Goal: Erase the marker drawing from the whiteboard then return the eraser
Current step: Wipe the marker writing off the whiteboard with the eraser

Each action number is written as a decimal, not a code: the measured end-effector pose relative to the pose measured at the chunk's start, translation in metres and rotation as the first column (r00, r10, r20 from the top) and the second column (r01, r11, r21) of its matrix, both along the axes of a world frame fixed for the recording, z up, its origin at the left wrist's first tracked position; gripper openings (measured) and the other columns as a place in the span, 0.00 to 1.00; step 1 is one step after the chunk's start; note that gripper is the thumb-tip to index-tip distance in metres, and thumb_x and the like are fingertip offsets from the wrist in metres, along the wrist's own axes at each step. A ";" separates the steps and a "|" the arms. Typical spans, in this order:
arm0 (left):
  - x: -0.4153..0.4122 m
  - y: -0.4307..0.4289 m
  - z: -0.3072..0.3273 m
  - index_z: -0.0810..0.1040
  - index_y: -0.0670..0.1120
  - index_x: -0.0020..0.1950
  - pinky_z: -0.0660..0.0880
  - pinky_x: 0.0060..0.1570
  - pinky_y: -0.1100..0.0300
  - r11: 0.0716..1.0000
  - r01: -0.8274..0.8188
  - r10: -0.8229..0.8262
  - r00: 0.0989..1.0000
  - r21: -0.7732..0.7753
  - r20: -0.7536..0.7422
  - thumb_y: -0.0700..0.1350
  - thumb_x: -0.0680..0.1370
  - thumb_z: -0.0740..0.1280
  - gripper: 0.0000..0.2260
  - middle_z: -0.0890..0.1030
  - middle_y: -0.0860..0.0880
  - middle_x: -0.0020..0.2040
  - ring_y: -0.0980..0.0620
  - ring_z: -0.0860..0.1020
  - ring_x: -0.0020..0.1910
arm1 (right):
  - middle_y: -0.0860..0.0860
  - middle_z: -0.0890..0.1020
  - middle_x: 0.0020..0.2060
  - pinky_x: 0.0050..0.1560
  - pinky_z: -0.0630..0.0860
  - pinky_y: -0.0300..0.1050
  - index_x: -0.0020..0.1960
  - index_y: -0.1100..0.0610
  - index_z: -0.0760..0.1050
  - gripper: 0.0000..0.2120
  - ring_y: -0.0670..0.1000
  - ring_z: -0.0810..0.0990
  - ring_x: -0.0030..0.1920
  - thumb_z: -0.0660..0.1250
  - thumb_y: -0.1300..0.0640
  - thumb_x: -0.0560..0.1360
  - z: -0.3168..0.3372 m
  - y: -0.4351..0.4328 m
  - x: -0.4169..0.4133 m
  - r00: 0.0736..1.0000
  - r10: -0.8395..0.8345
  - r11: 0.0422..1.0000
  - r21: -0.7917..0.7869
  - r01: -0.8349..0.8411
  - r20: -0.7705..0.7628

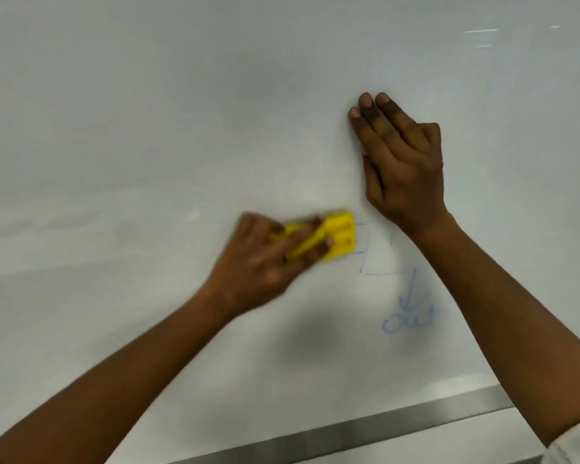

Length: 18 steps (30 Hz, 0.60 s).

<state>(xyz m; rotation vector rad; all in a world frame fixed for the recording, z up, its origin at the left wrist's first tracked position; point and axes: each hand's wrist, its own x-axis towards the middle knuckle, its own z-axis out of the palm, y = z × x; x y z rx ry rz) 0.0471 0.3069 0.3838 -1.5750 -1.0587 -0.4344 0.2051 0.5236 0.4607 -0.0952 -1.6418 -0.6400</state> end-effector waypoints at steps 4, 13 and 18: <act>0.005 0.005 -0.057 0.83 0.54 0.71 0.73 0.46 0.53 0.951 -0.052 -0.045 0.952 -0.306 -0.303 0.46 0.80 0.75 0.19 0.83 0.49 0.70 0.47 0.81 0.43 | 0.55 0.72 0.77 0.57 0.70 0.52 0.78 0.58 0.70 0.23 0.55 0.69 0.79 0.58 0.65 0.84 -0.004 0.004 -0.002 0.999 -0.030 1.000 0.008 0.030 0.013; -0.004 0.019 0.059 0.83 0.53 0.72 0.72 0.44 0.49 0.980 -0.038 0.056 0.995 0.196 -0.087 0.46 0.80 0.78 0.19 0.83 0.46 0.71 0.40 0.79 0.43 | 0.55 0.72 0.77 0.57 0.66 0.51 0.78 0.58 0.70 0.21 0.55 0.68 0.79 0.55 0.62 0.86 -0.004 0.001 0.002 0.994 0.070 0.993 -0.105 -0.062 0.079; 0.016 0.027 0.027 0.83 0.53 0.71 0.74 0.45 0.48 0.984 -0.072 0.058 0.995 0.165 0.087 0.44 0.80 0.78 0.20 0.82 0.45 0.72 0.39 0.80 0.42 | 0.53 0.75 0.75 0.57 0.63 0.46 0.74 0.56 0.73 0.20 0.53 0.70 0.77 0.52 0.60 0.87 0.002 -0.005 0.006 0.985 0.159 0.970 -0.196 -0.144 0.066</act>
